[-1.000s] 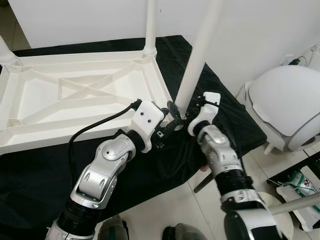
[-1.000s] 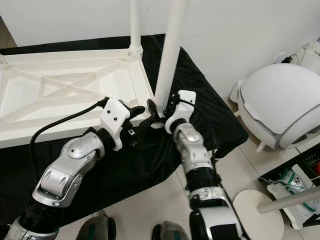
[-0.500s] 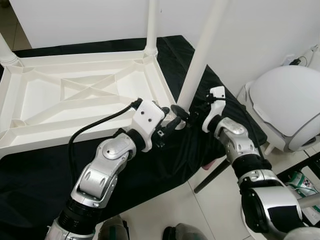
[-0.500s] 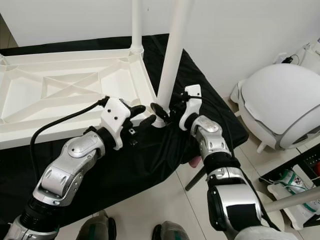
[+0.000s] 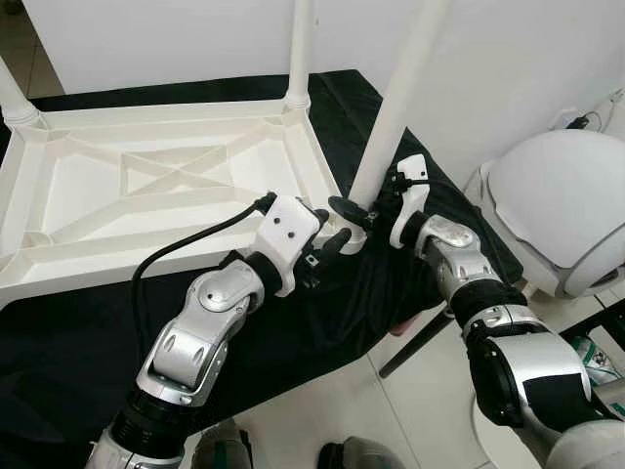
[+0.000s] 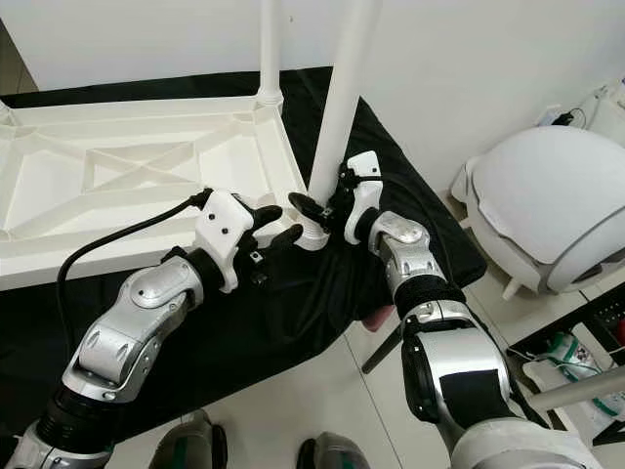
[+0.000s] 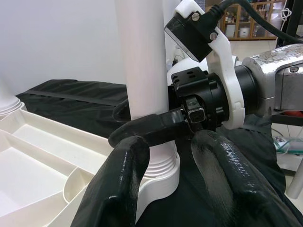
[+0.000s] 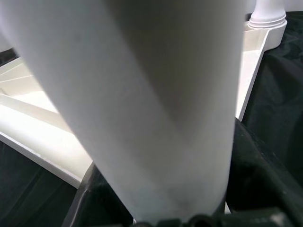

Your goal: Building children table

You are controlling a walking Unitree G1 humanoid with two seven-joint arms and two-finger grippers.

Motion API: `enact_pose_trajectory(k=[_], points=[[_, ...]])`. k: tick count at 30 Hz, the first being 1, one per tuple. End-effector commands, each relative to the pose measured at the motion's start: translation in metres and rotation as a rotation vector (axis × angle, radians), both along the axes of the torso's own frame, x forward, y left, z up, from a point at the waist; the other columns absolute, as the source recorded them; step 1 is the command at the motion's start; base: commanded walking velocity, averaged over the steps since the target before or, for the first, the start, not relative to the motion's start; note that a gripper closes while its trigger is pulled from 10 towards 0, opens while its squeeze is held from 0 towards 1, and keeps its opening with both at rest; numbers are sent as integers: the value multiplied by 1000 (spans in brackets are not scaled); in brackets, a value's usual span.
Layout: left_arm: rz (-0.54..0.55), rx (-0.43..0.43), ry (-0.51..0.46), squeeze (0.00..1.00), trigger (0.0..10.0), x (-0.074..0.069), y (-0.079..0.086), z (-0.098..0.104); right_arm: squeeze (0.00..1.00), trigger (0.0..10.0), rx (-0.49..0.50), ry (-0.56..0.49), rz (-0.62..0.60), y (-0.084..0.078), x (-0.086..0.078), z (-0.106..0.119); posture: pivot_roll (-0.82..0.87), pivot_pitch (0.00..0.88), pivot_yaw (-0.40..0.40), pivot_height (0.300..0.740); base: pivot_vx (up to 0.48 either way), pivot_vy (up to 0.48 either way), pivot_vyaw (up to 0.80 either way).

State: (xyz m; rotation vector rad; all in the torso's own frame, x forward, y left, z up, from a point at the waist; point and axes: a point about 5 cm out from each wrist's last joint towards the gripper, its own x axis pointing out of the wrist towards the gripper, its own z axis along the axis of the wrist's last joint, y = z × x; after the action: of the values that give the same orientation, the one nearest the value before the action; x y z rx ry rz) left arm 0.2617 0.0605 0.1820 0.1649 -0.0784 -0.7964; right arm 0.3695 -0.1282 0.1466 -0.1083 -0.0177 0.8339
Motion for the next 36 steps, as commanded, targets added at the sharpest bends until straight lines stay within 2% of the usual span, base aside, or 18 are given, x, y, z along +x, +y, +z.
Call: enact_pose_trajectory(k=[1,5,7,10,14,17,20,24,27,30,31,32,36], points=[[-6,8,-1,0,10000,-1,-2,-1,0,0,-32,77,23,-6,-8,-20,14,0,-54,740,0,0,0],[-10,8,2,0,10000,-2,-3,-1,0,0,-13,92,-14,-13,-9,-25,2,0,-48,740,0,0,0],[-14,8,3,0,10000,-2,-3,-2,0,10000,-1,111,-71,-18,-8,-26,1,0,-48,740,0,0,0],[-19,8,5,0,10000,-2,-3,-2,0,10000,33,122,-137,-22,-5,-25,-5,0,-42,740,0,0,0],[-22,9,7,0,10000,-3,-3,-2,0,10000,-1,103,-213,-22,-2,-24,-9,0,-39,740,0,0,0],[-27,10,10,0,10000,-3,-4,-2,0,10000,66,92,-227,-11,-3,-21,-15,0,-38,740,0,0,0],[-29,10,11,0,10000,-3,-5,-3,0,10000,88,80,-224,-2,-6,-20,-19,0,-38,740,0,0,0],[-33,8,13,0,10000,-4,-5,-3,0,10000,118,92,-307,7,-7,-20,-23,0,-37,740,0,0,0],[-37,7,15,0,10000,-4,-6,-4,0,10000,173,126,-462,11,-6,-21,-27,0,-38,740,0,0,0],[-37,7,15,0,10000,-4,-6,-4,0,10000,177,131,-481,12,-7,-21,-27,0,-38,740,0,0,0],[-37,4,17,0,10000,-4,-7,-4,0,10000,185,126,-671,15,-12,-28,-29,0,-45,740,0,0,0],[-37,2,17,0,10000,-4,-7,-4,0,10000,193,130,-734,17,-15,-30,-29,0,-45,740,0,0,0],[-36,1,19,0,10000,-4,-8,-5,0,10000,213,137,-794,22,-19,-30,-27,0,-46,740,0,0,0]])
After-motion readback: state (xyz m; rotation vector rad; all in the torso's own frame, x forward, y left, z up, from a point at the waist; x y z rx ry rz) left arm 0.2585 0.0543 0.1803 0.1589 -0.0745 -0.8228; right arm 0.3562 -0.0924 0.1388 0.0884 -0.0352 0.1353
